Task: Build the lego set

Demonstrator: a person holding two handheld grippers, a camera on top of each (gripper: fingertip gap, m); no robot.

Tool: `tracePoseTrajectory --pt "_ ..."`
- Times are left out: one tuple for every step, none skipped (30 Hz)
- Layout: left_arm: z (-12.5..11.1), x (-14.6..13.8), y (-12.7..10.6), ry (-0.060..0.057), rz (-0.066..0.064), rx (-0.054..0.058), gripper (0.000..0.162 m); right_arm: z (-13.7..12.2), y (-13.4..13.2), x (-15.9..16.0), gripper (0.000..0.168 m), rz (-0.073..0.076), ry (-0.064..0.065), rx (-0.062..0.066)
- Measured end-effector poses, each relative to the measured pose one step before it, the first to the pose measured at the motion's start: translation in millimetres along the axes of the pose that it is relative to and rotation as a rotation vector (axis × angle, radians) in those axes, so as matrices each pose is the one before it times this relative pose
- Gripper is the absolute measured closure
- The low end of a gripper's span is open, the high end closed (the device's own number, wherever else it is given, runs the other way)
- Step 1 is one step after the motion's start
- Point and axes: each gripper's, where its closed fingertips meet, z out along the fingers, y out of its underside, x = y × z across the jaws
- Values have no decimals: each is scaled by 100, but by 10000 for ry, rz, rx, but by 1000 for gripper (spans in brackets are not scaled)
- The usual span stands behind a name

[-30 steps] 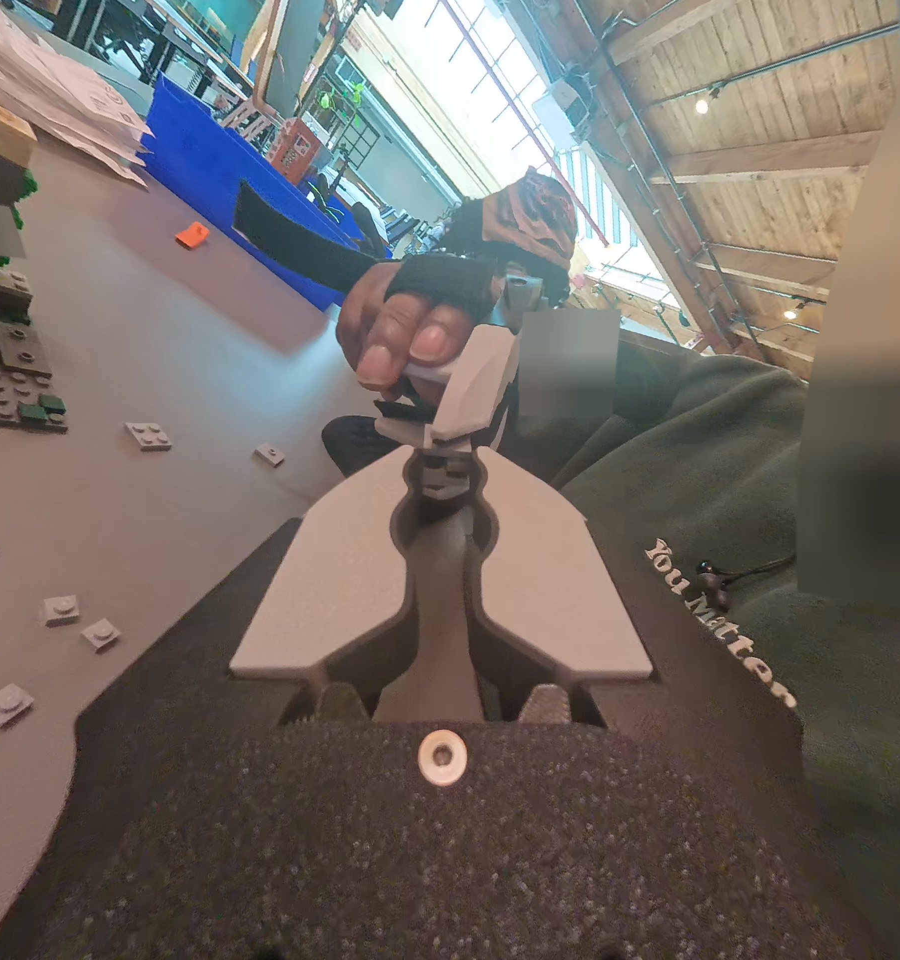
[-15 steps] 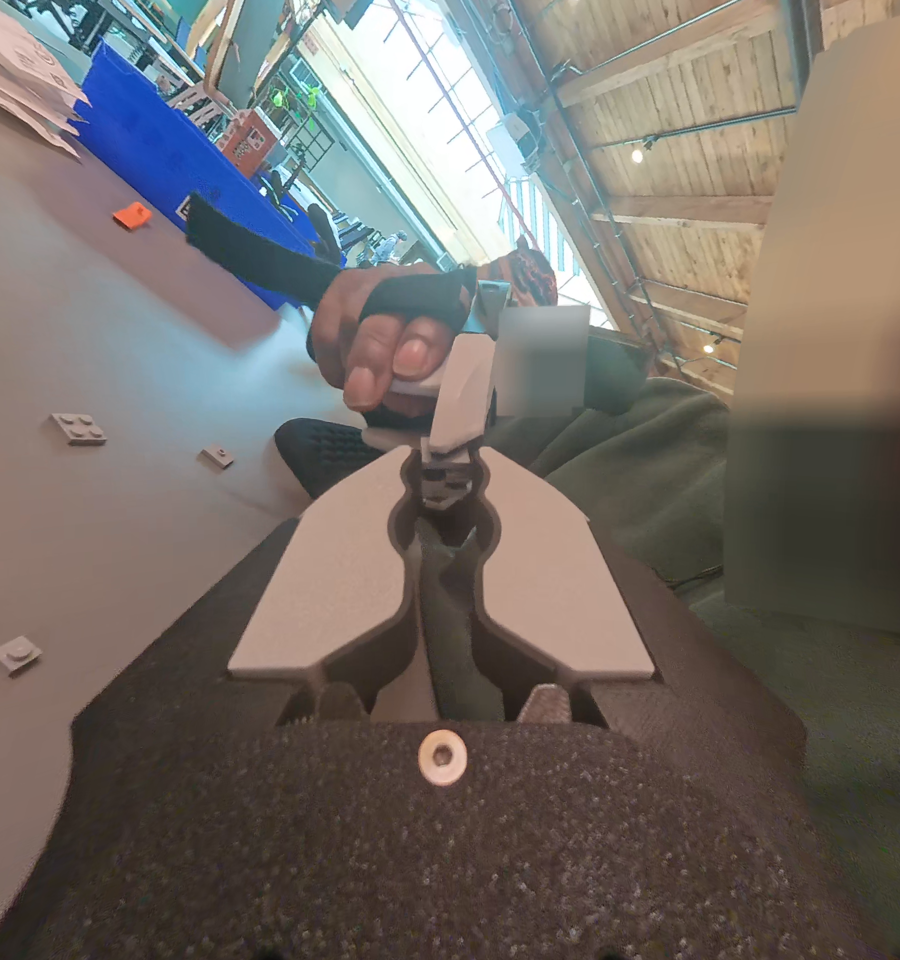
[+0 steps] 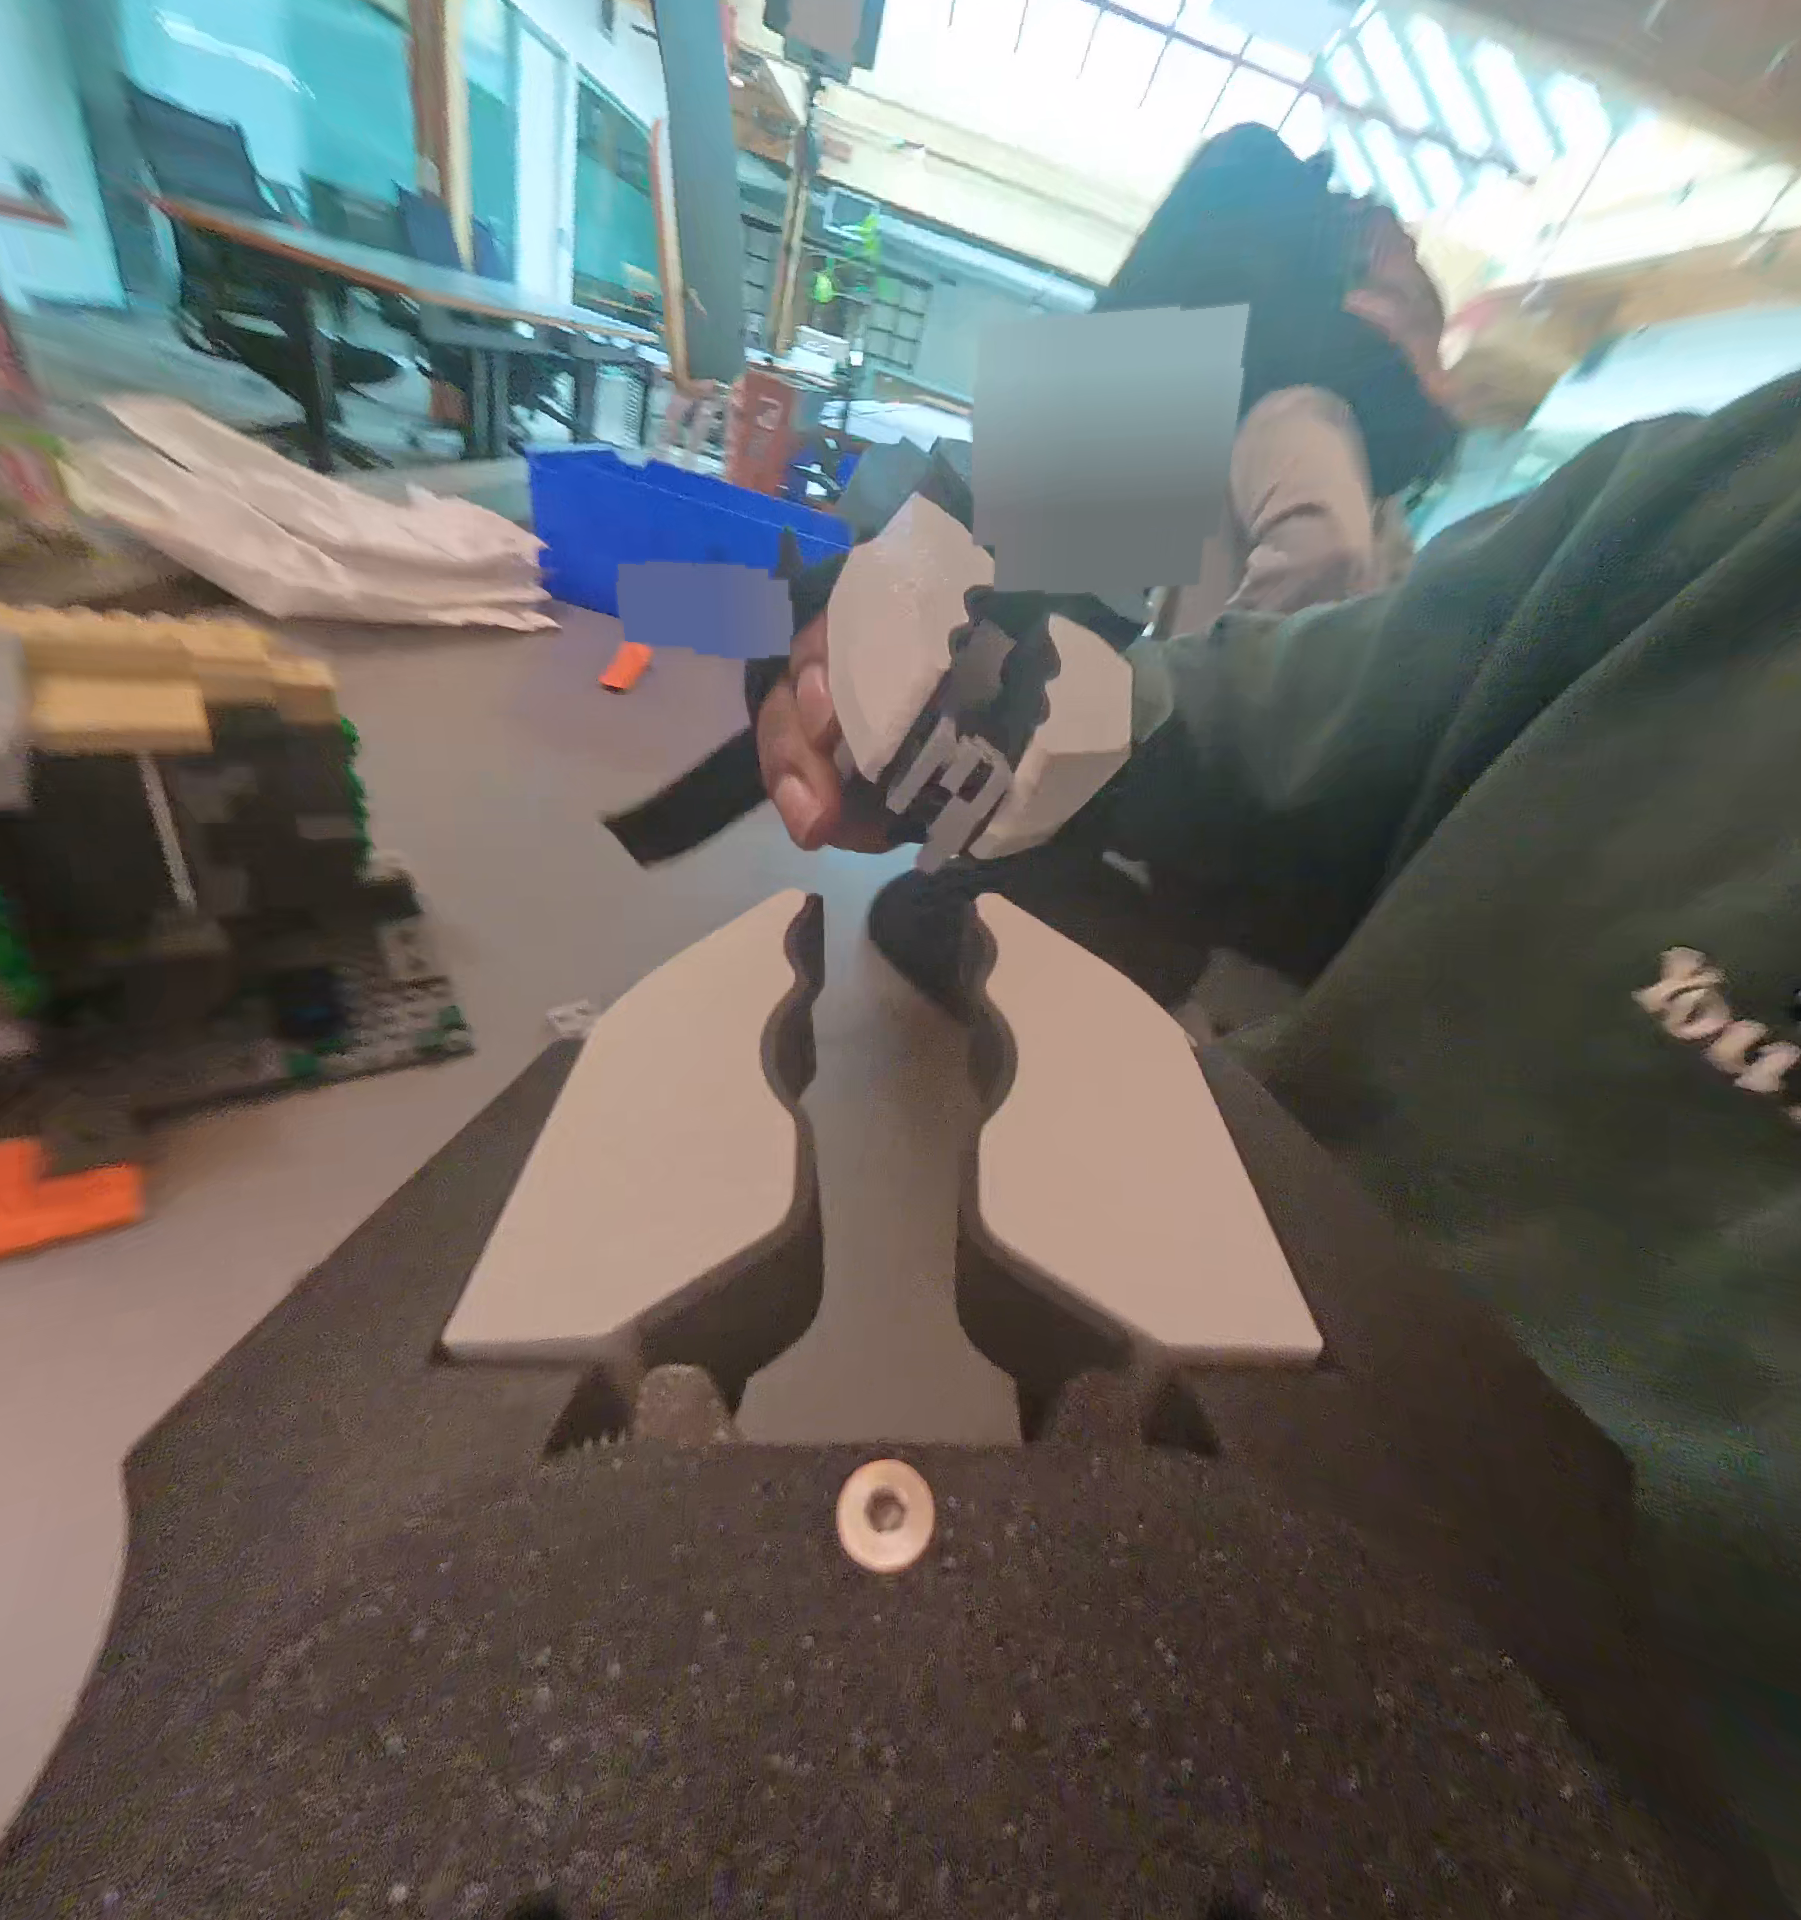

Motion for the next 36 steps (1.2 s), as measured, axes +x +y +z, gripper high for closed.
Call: tracePoseTrajectory --pt "28 24 -88 -281 603 -34 138 -116 -182 -101 152 353 -109 232" --pt "56 58 -91 -240 524 -31 138 -72 -129 -118 152 289 -89 193" --pt "87 155 -121 -169 463 0 138 -53 -70 -115 152 211 -58 159" --pt "100 184 -67 -145 428 -29 138 -46 -44 -149 152 135 -59 151" --pt "100 196 -83 -120 406 -9 138 -21 -1 -169 152 95 -77 109" --pt "79 84 -90 -169 352 0 138 10 49 -163 152 79 -62 70" --pt "52 81 -97 -143 312 17 140 29 87 -145 152 56 -57 54" --pt "30 151 -102 -70 257 21 142 12 67 -120 152 45 -53 73" --pt "51 192 29 -13 205 -63 146 -12 31 -90 152 90 -58 81" --pt "49 146 23 -16 148 -42 150 -27 42 -58 152 116 -73 33" --pt "37 135 10 -5 124 -39 154 -42 78 -2 153 70 -32 0" --pt "43 34 97 -52 120 -83 155 -34 82 22 152 16 -7 -26" --pt "30 23 67 -11 48 -56 155 -35 59 -19 152 -13 -2 -9" --pt "7 13 5 20 -65 -15 155 -8 27 -1 153 9 15 1" --pt "-3 8 36 47 -93 -17 155 -2 55 10 152 19 5 -33" --pt "2 -10 93 43 -79 -31 156 10 87 22 152 -13 11 -70" --pt "-2 -4 61 21 -34 -20 158 20 65 41 153 -31 23 -54" --pt "31 204 24 132 -6 -8 161 31 -8 -27 153 9 -17 -11" --pt "61 109 81 70 -32 -45 161 49 -42 -75 152 14 -37 4" --pt "81 75 112 53 -51 -54 162 61 -34 -62 152 -66 -12 -29" --pt "27 14 31 -3 12 19 162 40 -21 -16 153 -63 -9 -58" --pt "-10 -45 -82 -24 -19 78 162 9 -77 45 153 -14 0 -7" --pt "-26 -73 -130 -12 -67 67 162 8 -100 61 153 32 -11 53" --pt "-22 -29 -84 -6 4 30 161 16 -71 -12 153 83 -73 59" --pt "-42 -87 -41 -76 85 14 158 -3 -63 -51 153 86 -83 74" --pt "-57 -125 -118 -122 84 58 156 -27 -156 -55 152 71 -60 182" --pt "-69 -160 -214 -140 58 113 153 -72 -298 -43 152 65 -33 335" --pt "-96 -41 -256 -27 9 120 151 -102 -281 -32 152 69 -43 340" --pt "-80 -2 -215 14 -34 114 149 -96 -114 -96 152 114 -114 196" --pt "-58 -51 -166 -38 -4 93 148 -94 -92 -65 152 94 -95 160" --pt "-42 -38 -134 -39 27 79 148 -71 -130 -105 152 50 -95 181" --pt "-5 134 -137 57 25 84 147 -34 -61 -108 152 28 -73 118" --pt "10 204 -163 85 22 85 148 18 -8 -119 152 -10 -57 77" --pt "40 174 -81 44 76 23 148 40 -34 -183 152 9 -102 113" --pt "46 56 -8 -45 117 -22 148 47 -74 -167 152 44 -95 122" --pt "39 76 10 -25 101 -20 149 57 -24 -125 152 40 -76 80"
